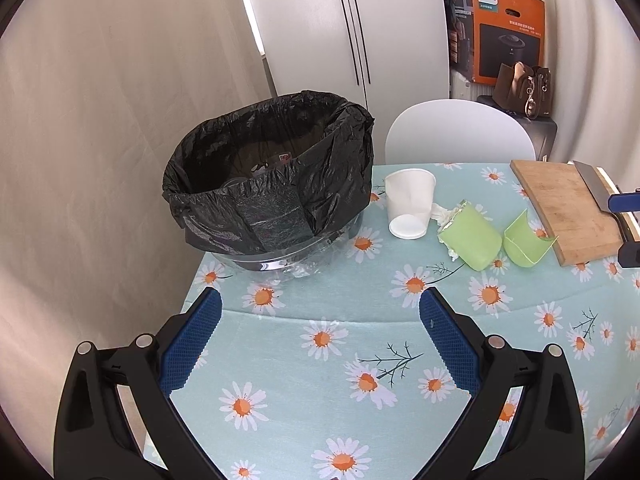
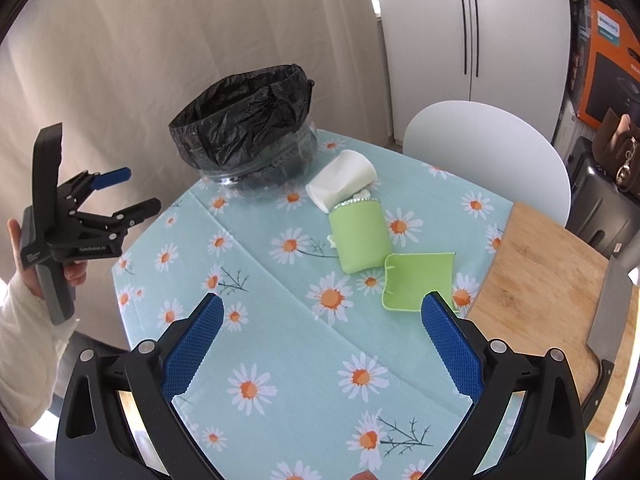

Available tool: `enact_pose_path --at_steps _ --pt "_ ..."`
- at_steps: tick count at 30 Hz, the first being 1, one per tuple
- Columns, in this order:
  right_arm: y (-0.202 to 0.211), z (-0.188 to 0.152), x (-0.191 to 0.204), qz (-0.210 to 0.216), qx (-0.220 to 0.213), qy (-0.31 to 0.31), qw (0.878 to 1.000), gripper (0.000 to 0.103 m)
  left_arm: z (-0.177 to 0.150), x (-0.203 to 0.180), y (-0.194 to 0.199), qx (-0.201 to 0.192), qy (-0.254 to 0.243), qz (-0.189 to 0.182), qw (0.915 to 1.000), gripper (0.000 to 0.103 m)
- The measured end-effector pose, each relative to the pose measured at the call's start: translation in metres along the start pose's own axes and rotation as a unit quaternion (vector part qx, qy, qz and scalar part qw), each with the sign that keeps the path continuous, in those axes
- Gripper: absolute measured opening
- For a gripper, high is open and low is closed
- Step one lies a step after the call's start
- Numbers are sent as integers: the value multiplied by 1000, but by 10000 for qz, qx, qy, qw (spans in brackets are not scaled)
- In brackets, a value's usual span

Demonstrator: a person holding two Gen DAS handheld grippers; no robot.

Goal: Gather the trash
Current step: 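Move both tools back over the table toward the green items, then grasp the green flat tray with the right tool while the left tool grasps the green foil-topped cup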

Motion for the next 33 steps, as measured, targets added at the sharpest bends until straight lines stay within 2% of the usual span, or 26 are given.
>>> enact_pose_path --at_steps 9,16,27,33 --pt "-11 -31 -25 -6 196 -142 9997 95 -2 -30 -20 77 280 -287 9992 97" --pt "-32 -43 -42 -18 407 -329 9986 95 0 -62 -51 303 35 -528 9981 97" --pt "-73 -40 -57 -83 741 -267 9969 95 7 -96 -99 514 -325 -889 9942 97" --pt "-101 -28 -64 -48 959 -132 9953 95 9 -92 -122 612 -143 -982 9932 97"
Point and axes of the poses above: each gripper's, at about its wrist camera, not at the fingertips, and y roughly against the way its jaws point, x to its left, z to its top, the point moved 5 cm from there along -y, roughly the way its jaws point, and after that the axes turned 7 degrees about -z, right-handed, at the moved point
